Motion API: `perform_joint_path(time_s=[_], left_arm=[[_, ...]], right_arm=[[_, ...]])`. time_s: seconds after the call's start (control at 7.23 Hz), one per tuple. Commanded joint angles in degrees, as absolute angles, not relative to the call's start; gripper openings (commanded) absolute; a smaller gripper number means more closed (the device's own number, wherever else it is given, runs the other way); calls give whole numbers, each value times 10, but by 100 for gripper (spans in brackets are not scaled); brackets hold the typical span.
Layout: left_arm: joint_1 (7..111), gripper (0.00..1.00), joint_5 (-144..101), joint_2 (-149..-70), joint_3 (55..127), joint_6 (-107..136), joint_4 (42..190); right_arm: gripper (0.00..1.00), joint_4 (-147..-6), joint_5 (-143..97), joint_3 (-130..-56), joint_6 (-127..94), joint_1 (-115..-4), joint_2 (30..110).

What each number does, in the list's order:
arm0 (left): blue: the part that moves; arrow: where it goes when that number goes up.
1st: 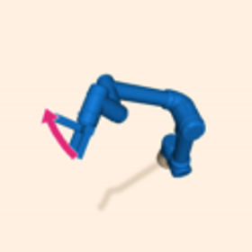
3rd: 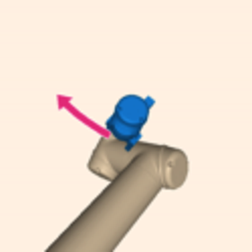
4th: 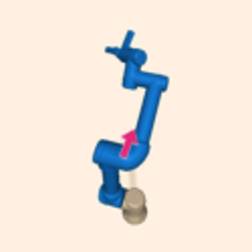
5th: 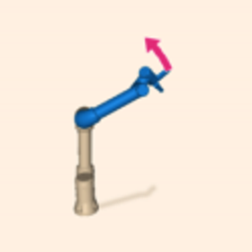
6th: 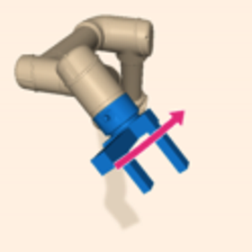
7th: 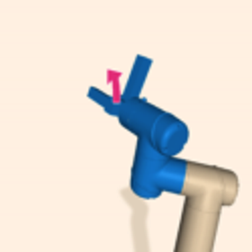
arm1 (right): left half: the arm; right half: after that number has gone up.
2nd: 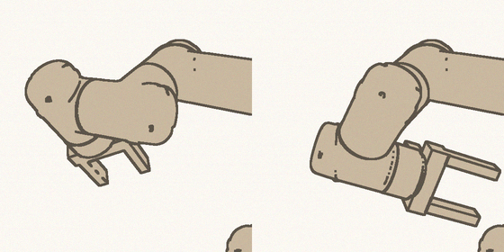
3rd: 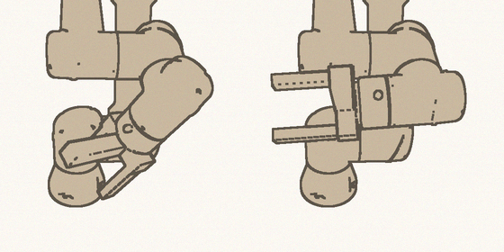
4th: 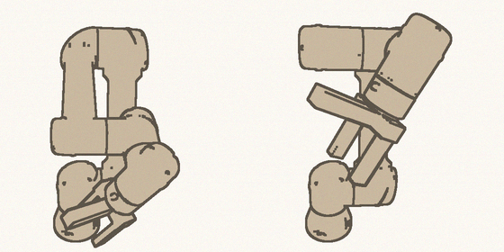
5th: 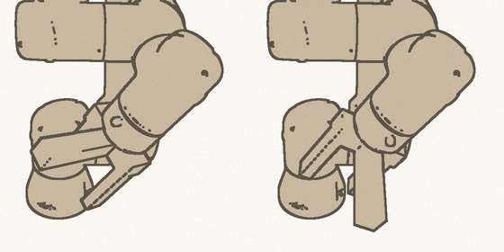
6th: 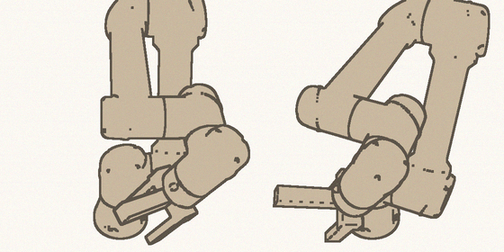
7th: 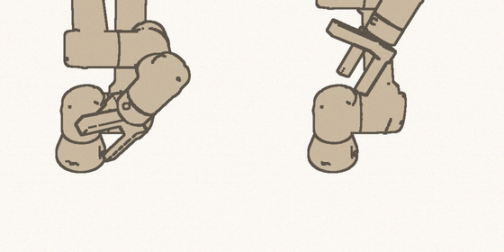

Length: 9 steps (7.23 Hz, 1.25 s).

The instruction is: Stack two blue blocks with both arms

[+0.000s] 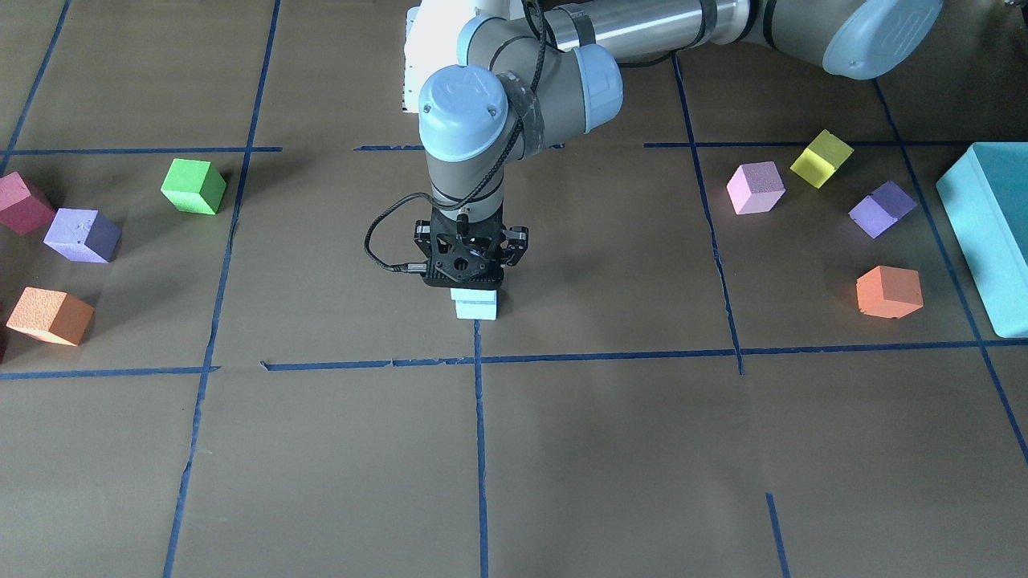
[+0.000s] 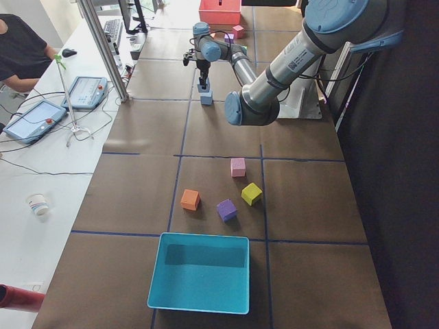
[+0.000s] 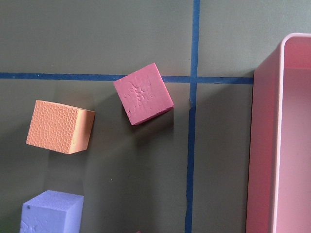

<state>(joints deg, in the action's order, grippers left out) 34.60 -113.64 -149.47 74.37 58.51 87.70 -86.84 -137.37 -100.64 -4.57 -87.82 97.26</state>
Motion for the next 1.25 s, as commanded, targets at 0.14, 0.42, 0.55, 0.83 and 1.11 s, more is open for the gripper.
perform_joint_path(time_s=[0.14, 0.42, 0.55, 0.83, 1.11], left_arm=[[345, 5, -1138, -1487, 745, 585, 880], [345, 14, -1138, -1483, 745, 584, 881], [344, 34, -1138, -1483, 745, 585, 881], [340, 100, -1138, -1481, 746, 585, 883], [339, 100, -1137, -1476, 752, 605, 891]], right_arm=[[100, -868, -1374, -1007, -46, -879, 969], [100, -867, -1374, -1007, -46, -879, 968], [100, -867, -1374, -1007, -46, -880, 967], [100, -867, -1374, -1007, -45, -880, 965], [100, -867, -1374, -1007, -45, -880, 965]])
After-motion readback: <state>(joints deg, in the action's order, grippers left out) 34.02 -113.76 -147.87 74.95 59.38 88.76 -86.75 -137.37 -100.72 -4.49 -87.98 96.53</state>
